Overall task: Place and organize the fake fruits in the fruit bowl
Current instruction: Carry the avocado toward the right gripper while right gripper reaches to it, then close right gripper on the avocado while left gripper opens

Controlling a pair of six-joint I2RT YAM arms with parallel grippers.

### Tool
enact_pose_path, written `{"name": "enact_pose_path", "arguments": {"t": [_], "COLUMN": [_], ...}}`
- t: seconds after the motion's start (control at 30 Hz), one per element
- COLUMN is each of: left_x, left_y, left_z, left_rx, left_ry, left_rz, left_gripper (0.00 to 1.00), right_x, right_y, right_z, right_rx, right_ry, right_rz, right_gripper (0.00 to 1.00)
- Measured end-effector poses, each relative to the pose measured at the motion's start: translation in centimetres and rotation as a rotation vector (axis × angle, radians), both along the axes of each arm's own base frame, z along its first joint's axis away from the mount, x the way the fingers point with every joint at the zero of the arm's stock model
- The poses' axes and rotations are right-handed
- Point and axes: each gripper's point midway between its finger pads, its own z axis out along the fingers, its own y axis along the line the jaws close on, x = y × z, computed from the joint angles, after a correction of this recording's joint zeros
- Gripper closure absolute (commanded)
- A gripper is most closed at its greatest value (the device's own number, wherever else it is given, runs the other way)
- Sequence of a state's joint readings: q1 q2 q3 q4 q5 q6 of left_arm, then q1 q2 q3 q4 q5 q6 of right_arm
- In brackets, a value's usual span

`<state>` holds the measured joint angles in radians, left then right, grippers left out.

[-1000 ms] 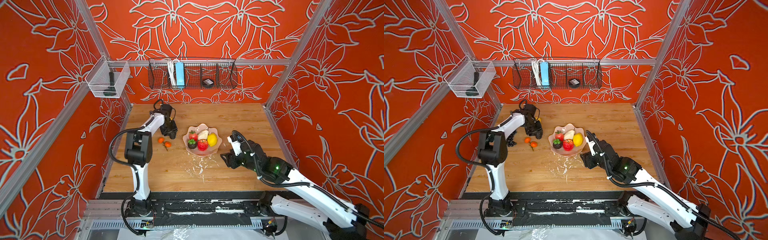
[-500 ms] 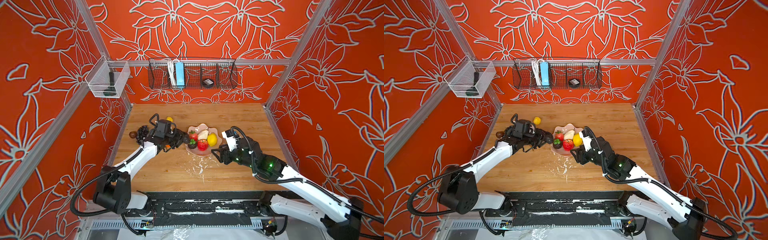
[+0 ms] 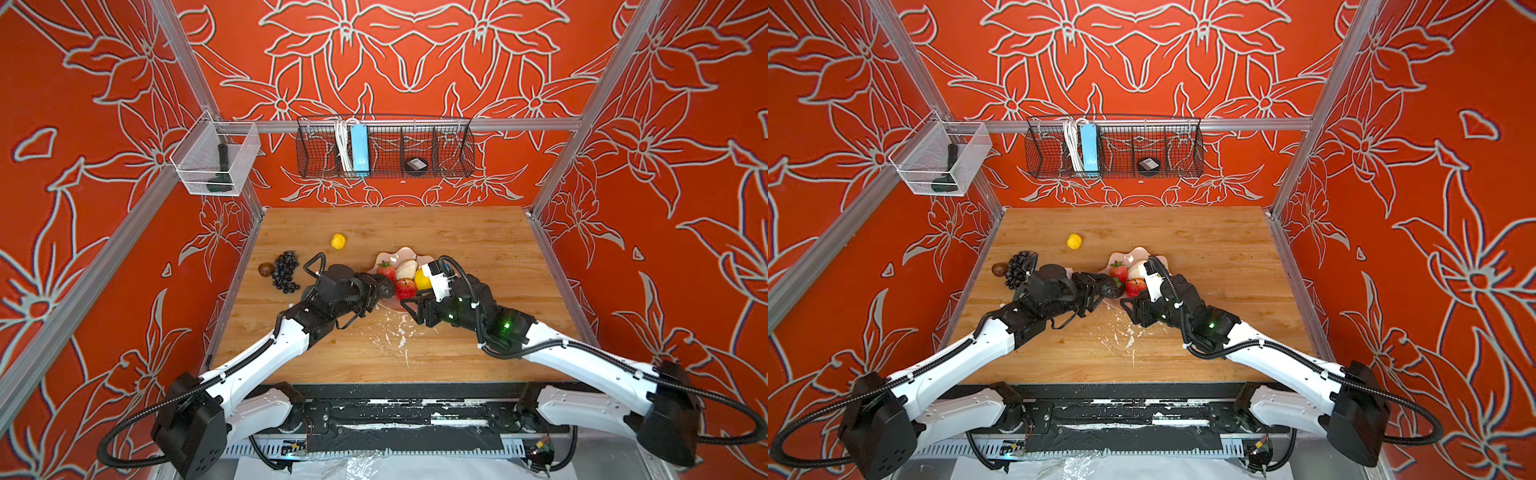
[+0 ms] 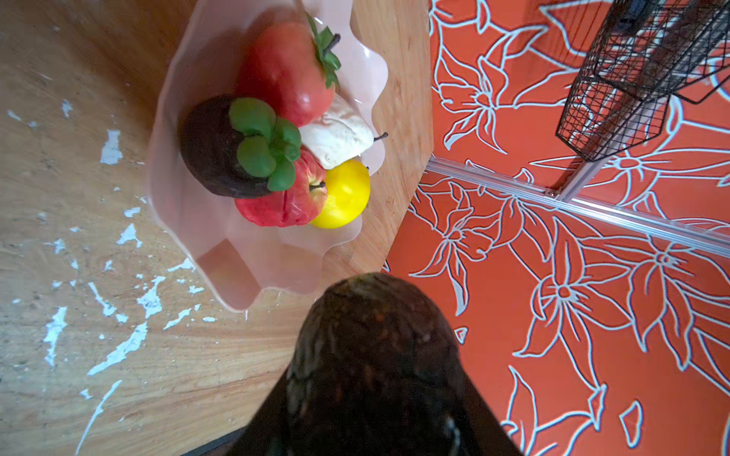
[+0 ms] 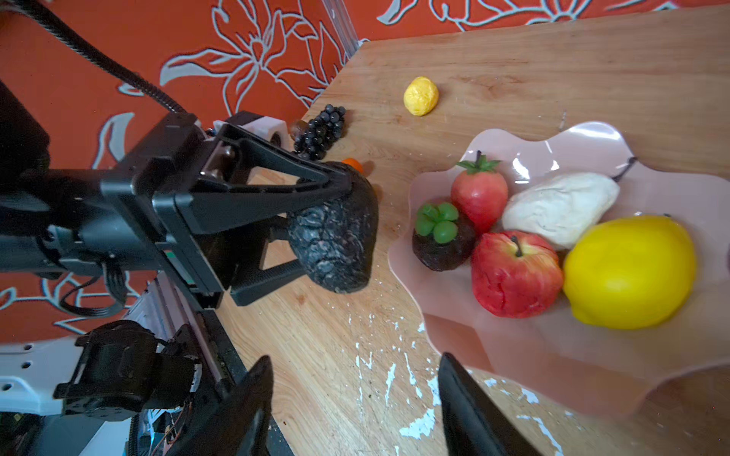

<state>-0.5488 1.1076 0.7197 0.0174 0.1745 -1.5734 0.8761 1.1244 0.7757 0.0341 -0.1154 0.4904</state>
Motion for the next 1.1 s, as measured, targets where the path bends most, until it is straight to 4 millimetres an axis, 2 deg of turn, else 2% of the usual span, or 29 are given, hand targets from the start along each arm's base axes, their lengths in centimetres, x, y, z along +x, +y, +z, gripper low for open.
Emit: {"name": "enact_pose_path", "arguments": {"t": [0.2, 0.47, 0.87, 1.1], "left_x": [-0.2, -0.4, -1.0, -1.1], "left_y": [-0.9, -1.6, -1.9, -2.1], "left_z": [0.7, 1.0, 1.2, 1.2], "left_rx": [-0.039, -0.059, -0.047, -0.038], "left_ry": [-0.004, -0.010, -0.022, -0.026], "left_rz": [0.007, -0.007, -0.030, -0.040], "left_gripper": [0.58, 0.58, 0.57, 0.57], "right_x": [0.7, 1.2, 1.5, 1.4], "right_y": [1.4, 1.9, 3.0, 3.0], "right_z": [-0.3, -1.4, -0.9, -1.0], "right_rx": [0.027, 0.013, 0.025, 0.012], "right_ry": [-0.015, 0.001, -0.004, -0.013], "right_rz": [0.009, 0.003, 0.030, 0.044], "right_gripper": [0.34, 0.37, 0.50, 0.64]}}
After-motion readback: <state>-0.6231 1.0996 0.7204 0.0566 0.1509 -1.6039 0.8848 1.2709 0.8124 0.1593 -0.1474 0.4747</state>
